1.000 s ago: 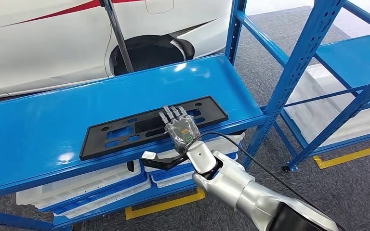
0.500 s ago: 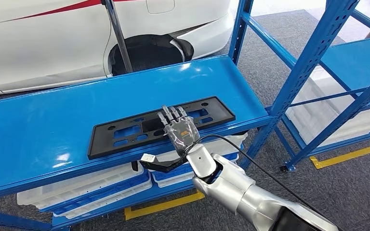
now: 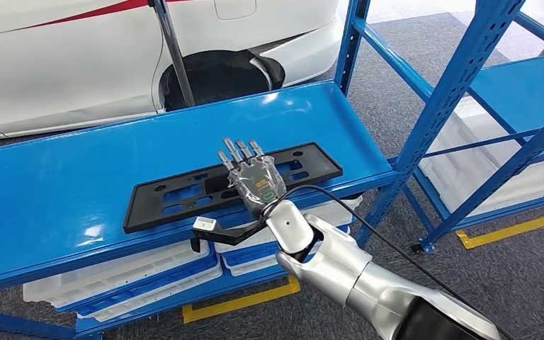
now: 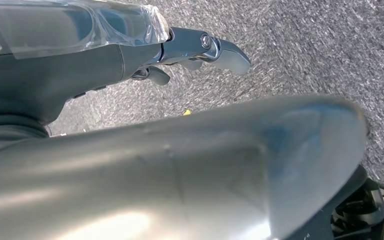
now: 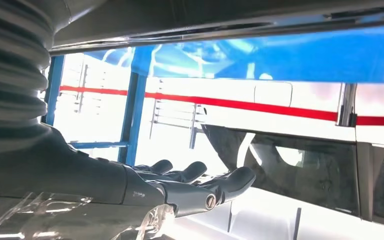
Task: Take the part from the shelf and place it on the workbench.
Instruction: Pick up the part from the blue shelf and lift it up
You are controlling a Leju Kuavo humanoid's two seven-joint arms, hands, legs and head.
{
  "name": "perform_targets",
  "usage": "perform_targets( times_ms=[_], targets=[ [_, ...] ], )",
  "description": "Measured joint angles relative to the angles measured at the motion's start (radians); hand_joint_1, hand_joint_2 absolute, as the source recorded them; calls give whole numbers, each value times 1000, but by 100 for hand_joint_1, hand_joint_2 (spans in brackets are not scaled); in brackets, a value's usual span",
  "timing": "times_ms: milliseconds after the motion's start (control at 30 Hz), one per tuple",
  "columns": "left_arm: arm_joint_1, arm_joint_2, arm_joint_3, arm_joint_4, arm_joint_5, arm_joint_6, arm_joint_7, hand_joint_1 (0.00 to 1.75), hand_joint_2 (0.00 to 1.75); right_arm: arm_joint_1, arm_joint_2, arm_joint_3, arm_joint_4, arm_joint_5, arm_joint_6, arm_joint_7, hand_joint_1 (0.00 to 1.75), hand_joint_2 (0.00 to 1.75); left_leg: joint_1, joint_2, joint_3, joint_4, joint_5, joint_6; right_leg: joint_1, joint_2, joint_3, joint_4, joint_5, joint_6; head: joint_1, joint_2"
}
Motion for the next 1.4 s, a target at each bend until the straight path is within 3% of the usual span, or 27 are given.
perform_targets(
  times_ms=[800, 1400],
  targets=[
    [-1, -2, 0, 0, 4, 0, 0, 0, 0, -7, 0, 0, -21, -11, 10, -8, 0, 175, 0, 0, 0, 0, 0, 0, 0, 0, 0, 0, -1, -1, 0, 0],
    [-1, -3, 0, 0, 7, -3, -2, 0, 0, 6, 0, 0, -20, -96, 88, -56, 0, 175, 0, 0, -1, 0, 0, 0, 0, 0, 0, 0, -1, -1, 0, 0]
  ],
)
